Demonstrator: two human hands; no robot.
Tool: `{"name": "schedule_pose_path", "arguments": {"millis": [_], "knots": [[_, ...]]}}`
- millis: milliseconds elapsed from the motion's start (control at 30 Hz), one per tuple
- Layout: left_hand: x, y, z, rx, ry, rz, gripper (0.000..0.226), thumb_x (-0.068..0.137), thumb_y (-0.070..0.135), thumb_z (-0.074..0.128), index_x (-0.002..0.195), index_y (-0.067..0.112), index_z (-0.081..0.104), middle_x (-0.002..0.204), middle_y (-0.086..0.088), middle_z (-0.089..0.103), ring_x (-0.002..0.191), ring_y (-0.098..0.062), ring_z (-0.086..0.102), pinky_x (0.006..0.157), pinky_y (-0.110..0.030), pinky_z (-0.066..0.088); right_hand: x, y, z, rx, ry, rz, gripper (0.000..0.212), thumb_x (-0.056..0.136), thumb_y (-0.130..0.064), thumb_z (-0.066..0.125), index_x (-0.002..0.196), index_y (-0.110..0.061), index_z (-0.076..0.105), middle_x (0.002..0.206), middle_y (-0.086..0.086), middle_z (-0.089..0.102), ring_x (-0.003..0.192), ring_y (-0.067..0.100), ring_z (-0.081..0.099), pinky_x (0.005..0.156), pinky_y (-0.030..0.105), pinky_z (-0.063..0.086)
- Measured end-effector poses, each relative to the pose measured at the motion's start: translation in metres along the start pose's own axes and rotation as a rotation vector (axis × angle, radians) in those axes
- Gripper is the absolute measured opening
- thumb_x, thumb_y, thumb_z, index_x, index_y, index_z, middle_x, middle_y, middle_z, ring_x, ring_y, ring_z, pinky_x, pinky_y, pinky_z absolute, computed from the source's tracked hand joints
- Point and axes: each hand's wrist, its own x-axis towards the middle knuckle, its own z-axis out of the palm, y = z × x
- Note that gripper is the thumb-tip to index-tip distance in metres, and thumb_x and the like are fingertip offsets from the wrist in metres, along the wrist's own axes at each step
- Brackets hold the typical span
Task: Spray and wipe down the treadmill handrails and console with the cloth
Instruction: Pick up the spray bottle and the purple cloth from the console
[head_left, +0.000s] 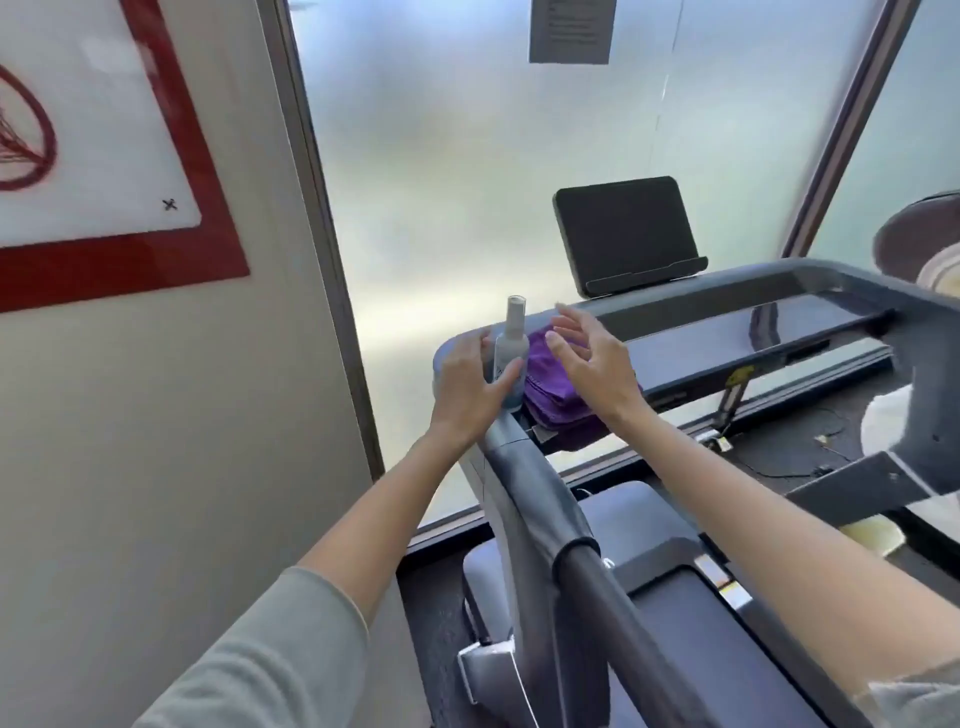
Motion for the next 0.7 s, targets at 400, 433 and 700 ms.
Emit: {"name": "schedule_pose_path", "arguments": {"millis": [400, 433, 700], "knots": [[0.047, -0.019, 0.007, -0.320, -0.124, -0.042, 0.024, 0.091, 0.025, 0.067, 0.098, 0.003, 0.061, 0.093, -0.006, 0.070, 0.084, -0.019, 0.069, 0.074, -0.023, 0.054, 0.038, 0.013, 0.037, 0.597, -0.064, 0.135, 0.024, 0.104, -0.014, 0.051, 0.125, -0.014, 0.062, 0.119, 0.007, 0.073, 0.110, 0.017, 0.069, 0.091, 0.026, 0.056], [0.048, -0.020, 0.007, -0.353, -0.139, -0.047, 0.024, 0.090, 0.024, 0.068, 0.098, 0.002, 0.062, 0.091, -0.006, 0.070, 0.083, -0.019, 0.070, 0.073, -0.025, 0.055, 0.039, 0.015, 0.038, 0.617, -0.067, 0.130, 0.023, 0.104, -0.014, 0.050, 0.123, -0.015, 0.063, 0.114, 0.003, 0.075, 0.107, 0.016, 0.071, 0.088, 0.025, 0.056], [0.048, -0.024, 0.007, -0.492, -0.131, -0.050, 0.021, 0.089, 0.014, 0.069, 0.098, -0.005, 0.063, 0.091, -0.020, 0.070, 0.081, -0.026, 0.072, 0.071, -0.032, 0.057, 0.040, 0.011, 0.052, 0.848, -0.118, 0.181, 0.028, 0.090, -0.031, 0.053, 0.111, -0.015, 0.061, 0.094, -0.007, 0.066, 0.083, 0.008, 0.069, 0.075, 0.022, 0.058]]}}
